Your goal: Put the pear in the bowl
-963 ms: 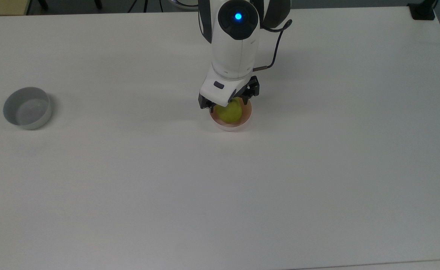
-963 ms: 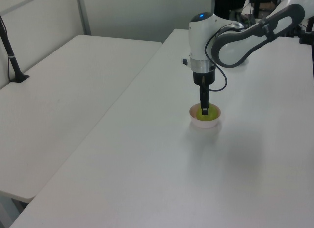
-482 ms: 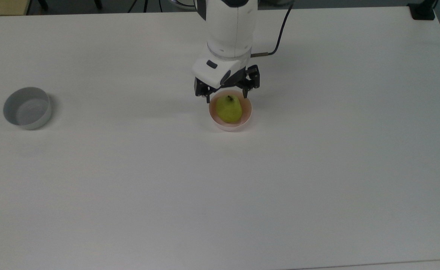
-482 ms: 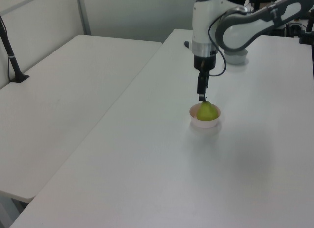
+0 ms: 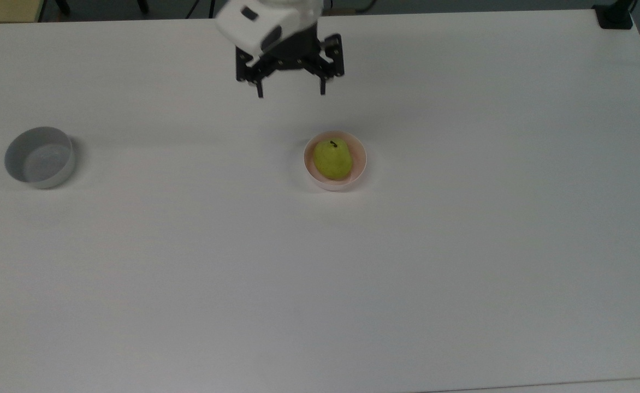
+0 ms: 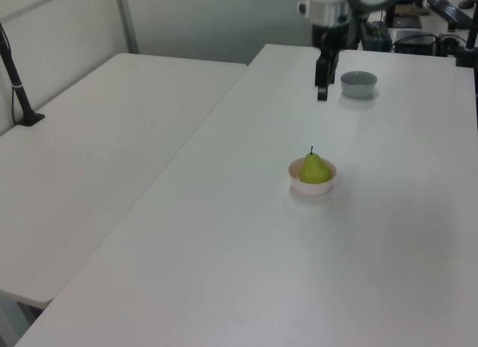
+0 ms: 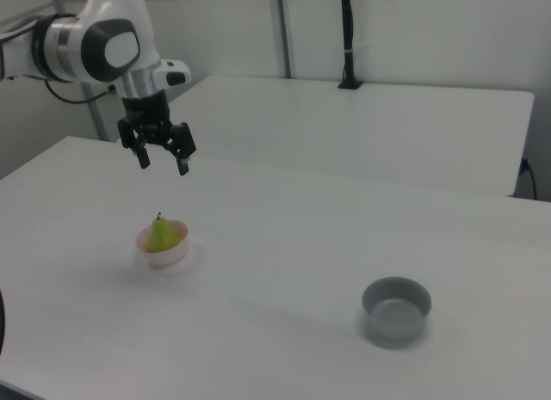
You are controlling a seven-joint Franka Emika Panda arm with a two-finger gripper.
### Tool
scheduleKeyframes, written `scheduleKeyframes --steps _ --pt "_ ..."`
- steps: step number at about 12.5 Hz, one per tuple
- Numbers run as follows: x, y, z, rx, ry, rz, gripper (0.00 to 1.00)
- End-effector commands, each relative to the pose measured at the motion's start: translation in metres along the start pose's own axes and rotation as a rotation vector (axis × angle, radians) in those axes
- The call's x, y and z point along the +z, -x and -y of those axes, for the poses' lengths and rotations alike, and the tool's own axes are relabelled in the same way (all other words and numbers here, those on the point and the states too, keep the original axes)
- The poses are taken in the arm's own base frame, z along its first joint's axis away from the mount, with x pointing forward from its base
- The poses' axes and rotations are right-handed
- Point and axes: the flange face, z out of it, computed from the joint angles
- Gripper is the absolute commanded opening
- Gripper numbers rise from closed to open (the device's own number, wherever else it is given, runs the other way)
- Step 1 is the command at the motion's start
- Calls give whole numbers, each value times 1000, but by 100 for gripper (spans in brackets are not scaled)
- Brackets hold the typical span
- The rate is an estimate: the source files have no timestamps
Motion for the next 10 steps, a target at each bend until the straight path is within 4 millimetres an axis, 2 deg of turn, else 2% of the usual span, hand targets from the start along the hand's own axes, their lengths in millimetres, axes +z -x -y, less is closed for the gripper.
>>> scheduleKeyframes --steps 1,3,4,6,10 --pt "-46 35 -23 62 3 14 100" --pt "-77 57 -54 117 3 1 100" --pt "-83 65 -61 132 2 15 100" --pt "-89 71 -71 132 -37 3 100" --pt "-89 62 -80 -30 -57 -63 100"
